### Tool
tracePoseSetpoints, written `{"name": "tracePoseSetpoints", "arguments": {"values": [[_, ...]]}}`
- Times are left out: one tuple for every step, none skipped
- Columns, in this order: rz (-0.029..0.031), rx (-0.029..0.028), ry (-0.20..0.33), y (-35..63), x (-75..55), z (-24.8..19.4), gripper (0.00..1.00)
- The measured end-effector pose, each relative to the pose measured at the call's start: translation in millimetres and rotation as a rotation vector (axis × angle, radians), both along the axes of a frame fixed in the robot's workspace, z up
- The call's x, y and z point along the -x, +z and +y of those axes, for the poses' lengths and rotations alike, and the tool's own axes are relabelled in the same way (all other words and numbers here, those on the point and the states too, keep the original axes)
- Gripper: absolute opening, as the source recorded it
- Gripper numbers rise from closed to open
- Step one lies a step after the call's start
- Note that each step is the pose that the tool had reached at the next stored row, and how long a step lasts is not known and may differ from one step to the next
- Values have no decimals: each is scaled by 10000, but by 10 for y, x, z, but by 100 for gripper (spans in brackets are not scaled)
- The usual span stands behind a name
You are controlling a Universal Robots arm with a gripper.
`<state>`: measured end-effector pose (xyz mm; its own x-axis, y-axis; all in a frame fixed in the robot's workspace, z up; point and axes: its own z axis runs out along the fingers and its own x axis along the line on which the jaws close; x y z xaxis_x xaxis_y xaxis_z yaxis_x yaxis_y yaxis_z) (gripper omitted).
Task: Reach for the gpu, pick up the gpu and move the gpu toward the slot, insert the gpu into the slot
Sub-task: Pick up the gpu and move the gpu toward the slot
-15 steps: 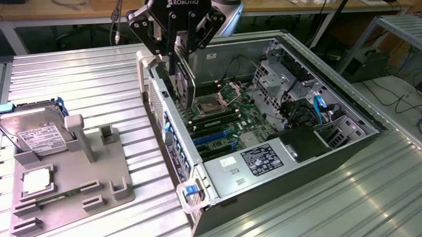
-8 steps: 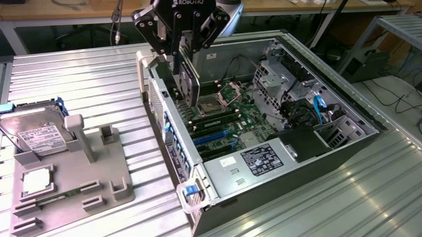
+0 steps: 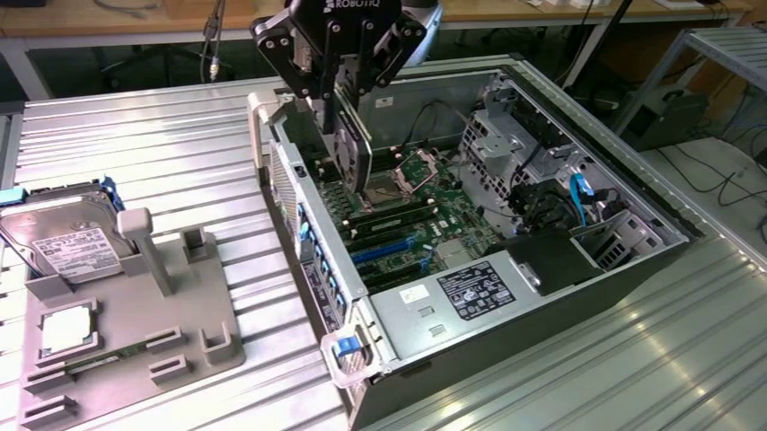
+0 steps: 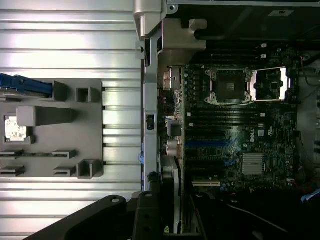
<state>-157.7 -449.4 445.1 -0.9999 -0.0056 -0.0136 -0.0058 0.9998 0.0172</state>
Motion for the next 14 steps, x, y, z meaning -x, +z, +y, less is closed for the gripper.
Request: {"name": "tracePoseSetpoints", "arguments": {"values": [[0,0,0,0,-9,0,27],[0,1,0,0,-18,0,27],[0,1,-1,0,-27,0,27],[0,2,0,0,-36,0,27],[0,2,0,0,-46,0,27],[0,3,-1,0,-59,0,27],[-1,4,0,0,-68,0,27],[-1,5,0,0,-80,0,27],[-1,5,0,0,-88,0,27],[-1,6,0,0,-98,0,27],[0,7,0,0,-106,0,27],[0,8,0,0,-116,0,27],[0,10,0,0,-125,0,27],[0,10,0,0,-134,0,27]]}}
